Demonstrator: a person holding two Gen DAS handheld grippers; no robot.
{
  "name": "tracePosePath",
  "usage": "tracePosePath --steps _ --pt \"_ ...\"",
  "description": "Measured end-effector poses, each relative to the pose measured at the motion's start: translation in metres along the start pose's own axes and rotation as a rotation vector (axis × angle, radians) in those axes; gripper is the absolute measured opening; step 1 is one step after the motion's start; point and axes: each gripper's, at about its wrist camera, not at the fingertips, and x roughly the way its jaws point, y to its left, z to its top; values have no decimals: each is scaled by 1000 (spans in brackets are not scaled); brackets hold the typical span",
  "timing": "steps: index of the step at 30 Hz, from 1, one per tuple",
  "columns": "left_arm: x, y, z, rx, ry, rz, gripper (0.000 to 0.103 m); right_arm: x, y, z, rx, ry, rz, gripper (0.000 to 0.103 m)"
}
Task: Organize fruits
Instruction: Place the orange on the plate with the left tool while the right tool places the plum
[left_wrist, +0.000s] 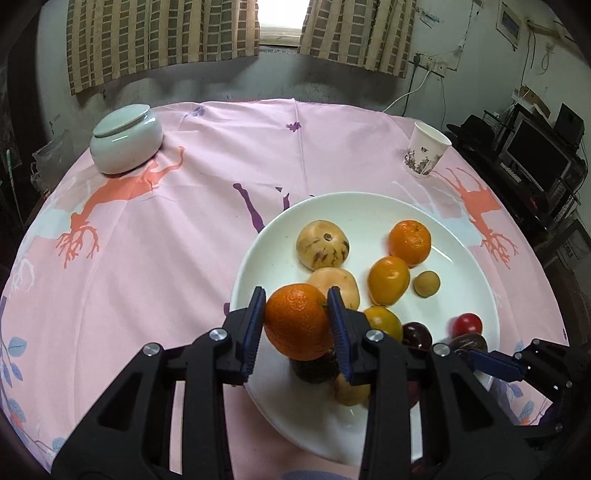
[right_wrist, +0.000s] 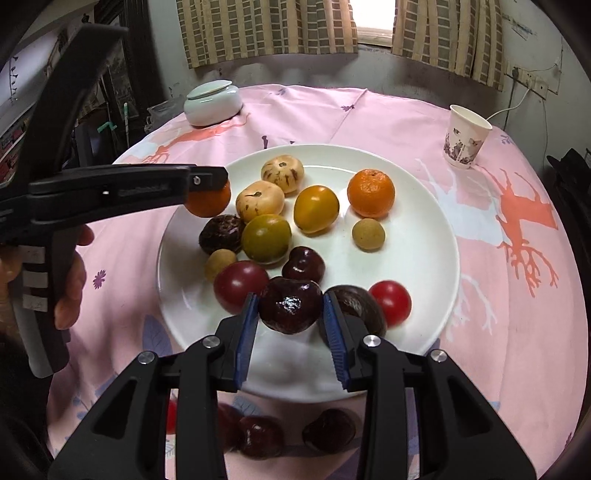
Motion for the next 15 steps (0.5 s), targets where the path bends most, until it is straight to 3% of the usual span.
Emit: tracePosePath --steps 5,7,8,11,13,15 --pt "4 7 0 -36 -11 -8 37 0 -1 2 -6 -29 -17 37" --pt "-3 9 1 -41 -31 -4 57 -2 1 1 -14 -36 -21 41" --pt "-10 8 1 -36 -49 2 61 -7 3 1 -22 -53 -26 59" --pt "-30 3 1 -22 -94 8 69 -23 12 0 -70 -151 -99 87" --pt "-43 -1 -2 -9 -114 20 75 -33 17 -1 -96 -210 -149 95" --pt "-56 -6 -6 5 -129 24 77 -43 16 -4 -94 -235 -143 95"
